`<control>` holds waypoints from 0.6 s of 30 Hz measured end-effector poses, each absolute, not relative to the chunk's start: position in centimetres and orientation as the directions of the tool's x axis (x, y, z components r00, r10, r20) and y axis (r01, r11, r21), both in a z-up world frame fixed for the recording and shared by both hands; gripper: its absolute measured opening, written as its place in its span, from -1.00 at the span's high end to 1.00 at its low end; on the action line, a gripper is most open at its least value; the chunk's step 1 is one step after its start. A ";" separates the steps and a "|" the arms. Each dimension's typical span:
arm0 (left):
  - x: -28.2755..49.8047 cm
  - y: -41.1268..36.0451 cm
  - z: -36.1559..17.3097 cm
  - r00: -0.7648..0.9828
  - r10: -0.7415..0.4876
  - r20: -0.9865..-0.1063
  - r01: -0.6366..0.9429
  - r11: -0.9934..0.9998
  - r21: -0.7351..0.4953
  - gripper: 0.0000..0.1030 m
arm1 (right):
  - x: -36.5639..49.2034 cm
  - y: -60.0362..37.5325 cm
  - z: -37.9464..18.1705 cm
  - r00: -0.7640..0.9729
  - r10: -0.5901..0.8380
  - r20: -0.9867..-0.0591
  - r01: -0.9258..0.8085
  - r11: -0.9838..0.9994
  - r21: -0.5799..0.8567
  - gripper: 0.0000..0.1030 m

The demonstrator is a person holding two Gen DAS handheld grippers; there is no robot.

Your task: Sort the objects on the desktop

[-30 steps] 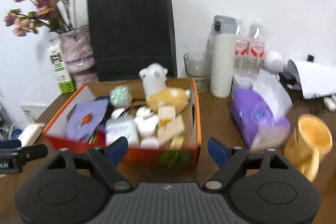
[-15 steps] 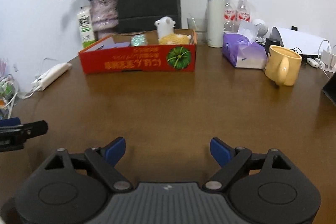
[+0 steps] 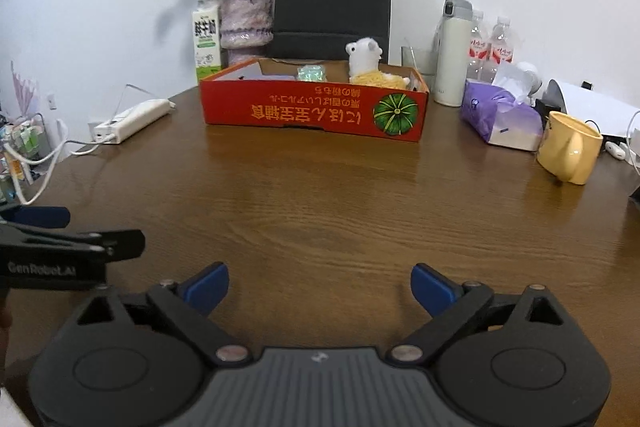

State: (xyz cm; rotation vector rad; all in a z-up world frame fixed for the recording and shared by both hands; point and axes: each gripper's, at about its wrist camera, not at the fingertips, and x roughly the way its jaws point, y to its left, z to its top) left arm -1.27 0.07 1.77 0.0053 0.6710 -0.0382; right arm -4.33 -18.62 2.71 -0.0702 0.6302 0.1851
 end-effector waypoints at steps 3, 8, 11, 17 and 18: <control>0.6 0.2 1.2 0.764 -0.024 -0.644 0.021 1.000 -0.012 -1.00 | -2.0 -18.0 2.2 0.779 0.095 -0.620 -0.147 0.989 -0.033 -0.95; 2.3 0.2 0.7 0.764 0.004 -0.645 0.016 1.000 0.025 -1.00 | 0.8 -18.3 1.4 0.753 0.099 -0.650 -0.134 0.991 -0.003 -0.95; 3.0 0.1 0.6 0.761 -0.008 -0.648 0.026 1.000 0.018 -1.00 | 1.6 -18.2 1.1 0.756 0.089 -0.648 -0.121 0.993 -0.006 -0.99; 4.0 -0.3 0.5 0.763 -0.019 -0.646 0.032 0.999 0.009 -1.00 | 3.3 -18.5 0.9 0.757 0.095 -0.647 -0.110 0.994 0.017 -1.00; 4.0 -0.3 0.5 0.764 -0.019 -0.645 0.032 0.999 0.008 -1.00 | 3.6 -18.5 1.0 0.756 0.095 -0.648 -0.111 0.994 0.017 -1.00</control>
